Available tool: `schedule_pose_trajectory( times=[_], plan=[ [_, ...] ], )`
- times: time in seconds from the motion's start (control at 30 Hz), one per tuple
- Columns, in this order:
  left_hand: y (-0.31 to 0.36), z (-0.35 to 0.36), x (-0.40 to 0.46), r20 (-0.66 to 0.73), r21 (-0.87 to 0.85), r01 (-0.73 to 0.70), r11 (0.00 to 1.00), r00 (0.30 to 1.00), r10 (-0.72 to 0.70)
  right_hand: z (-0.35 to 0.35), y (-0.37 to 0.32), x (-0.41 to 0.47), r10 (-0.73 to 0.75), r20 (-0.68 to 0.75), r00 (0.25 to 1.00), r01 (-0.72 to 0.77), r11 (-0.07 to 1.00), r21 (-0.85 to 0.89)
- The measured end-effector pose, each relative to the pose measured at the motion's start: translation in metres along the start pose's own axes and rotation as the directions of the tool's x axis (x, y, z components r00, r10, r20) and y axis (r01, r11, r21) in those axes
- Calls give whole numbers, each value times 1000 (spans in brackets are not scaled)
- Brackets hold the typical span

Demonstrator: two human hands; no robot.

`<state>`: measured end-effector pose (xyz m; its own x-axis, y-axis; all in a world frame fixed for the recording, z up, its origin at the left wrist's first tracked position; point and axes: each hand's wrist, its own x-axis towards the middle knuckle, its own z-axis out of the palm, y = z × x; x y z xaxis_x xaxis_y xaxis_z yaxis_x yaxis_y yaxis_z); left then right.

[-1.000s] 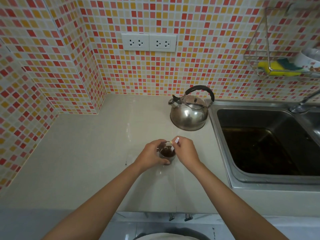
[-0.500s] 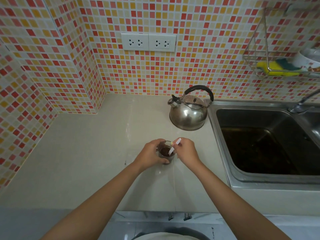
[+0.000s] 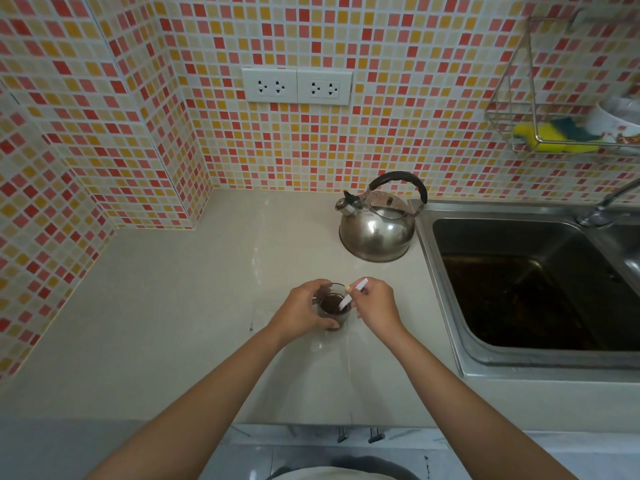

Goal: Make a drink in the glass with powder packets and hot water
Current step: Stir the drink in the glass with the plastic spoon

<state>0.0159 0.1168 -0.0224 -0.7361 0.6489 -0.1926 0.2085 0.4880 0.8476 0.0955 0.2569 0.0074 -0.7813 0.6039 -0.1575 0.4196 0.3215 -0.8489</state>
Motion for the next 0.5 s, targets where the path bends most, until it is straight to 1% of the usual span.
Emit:
schedule_pose_trajectory(
  times=[0.13,0.2,0.27,0.3,0.4,0.5],
  plan=[
    [0,0,0,6,3,-10,1000,1000,10,1,-9,-1,-127,134,983,135,989,-59],
    [1,-1,0,8,9,-17,1000,1000,17,1,-9,1,-169,135,976,189,970,-151],
    [1,-1,0,6,12,-11,1000,1000,11,0,-8,5,-140,93,986,157,964,-213],
    [1,-1,0,3,15,-6,1000,1000,6,0,-8,6,-114,88,990,130,970,-207],
    [0,0,1,4,18,-12,1000,1000,12,3,-9,3,-74,125,989,89,989,-119],
    [-1,0,1,5,4,5,1000,1000,-5,1,-6,2,-70,50,996,75,993,-92]
  ],
)
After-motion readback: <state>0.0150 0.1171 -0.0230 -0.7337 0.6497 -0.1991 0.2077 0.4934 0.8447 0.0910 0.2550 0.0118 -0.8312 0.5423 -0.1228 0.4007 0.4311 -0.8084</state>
